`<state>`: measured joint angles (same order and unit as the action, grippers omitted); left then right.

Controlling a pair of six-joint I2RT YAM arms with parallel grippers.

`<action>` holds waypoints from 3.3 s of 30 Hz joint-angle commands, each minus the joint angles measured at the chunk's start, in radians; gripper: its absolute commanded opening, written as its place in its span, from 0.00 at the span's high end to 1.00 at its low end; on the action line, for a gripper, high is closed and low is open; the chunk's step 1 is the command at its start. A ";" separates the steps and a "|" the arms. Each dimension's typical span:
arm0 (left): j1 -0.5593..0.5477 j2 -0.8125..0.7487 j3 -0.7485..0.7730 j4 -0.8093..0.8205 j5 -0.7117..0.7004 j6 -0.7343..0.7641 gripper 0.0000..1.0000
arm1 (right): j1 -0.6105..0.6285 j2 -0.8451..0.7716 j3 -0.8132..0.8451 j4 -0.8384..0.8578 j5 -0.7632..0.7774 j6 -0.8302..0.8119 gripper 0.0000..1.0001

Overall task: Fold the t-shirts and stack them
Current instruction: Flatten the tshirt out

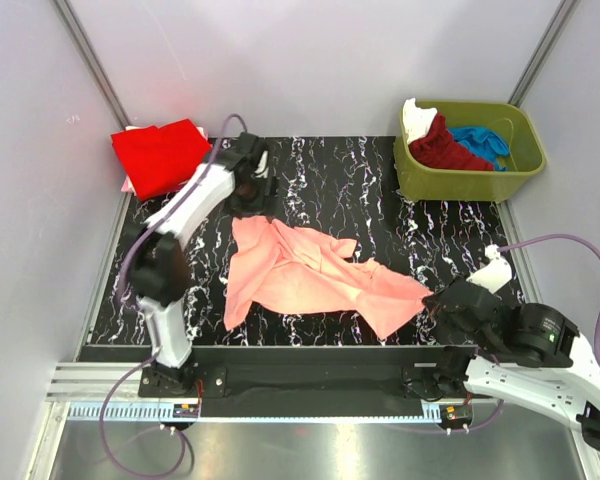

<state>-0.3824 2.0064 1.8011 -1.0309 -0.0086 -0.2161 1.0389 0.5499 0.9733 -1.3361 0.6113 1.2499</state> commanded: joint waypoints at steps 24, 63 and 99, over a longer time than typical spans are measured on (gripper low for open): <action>-0.340 -1.310 -1.318 0.138 -0.190 -0.890 0.38 | 0.003 0.191 -0.143 0.342 -0.171 -0.124 1.00; -0.381 -1.333 -1.436 0.344 -0.396 -0.902 0.59 | 0.001 0.206 -0.182 0.364 -0.188 -0.133 1.00; -0.470 -1.285 -1.474 0.384 -0.495 -0.944 0.68 | 0.003 0.265 -0.206 0.388 -0.197 -0.132 1.00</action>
<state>-0.8471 0.7216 0.3317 -0.6956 -0.4503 -1.1606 1.0389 0.8104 0.7696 -0.9630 0.4007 1.1183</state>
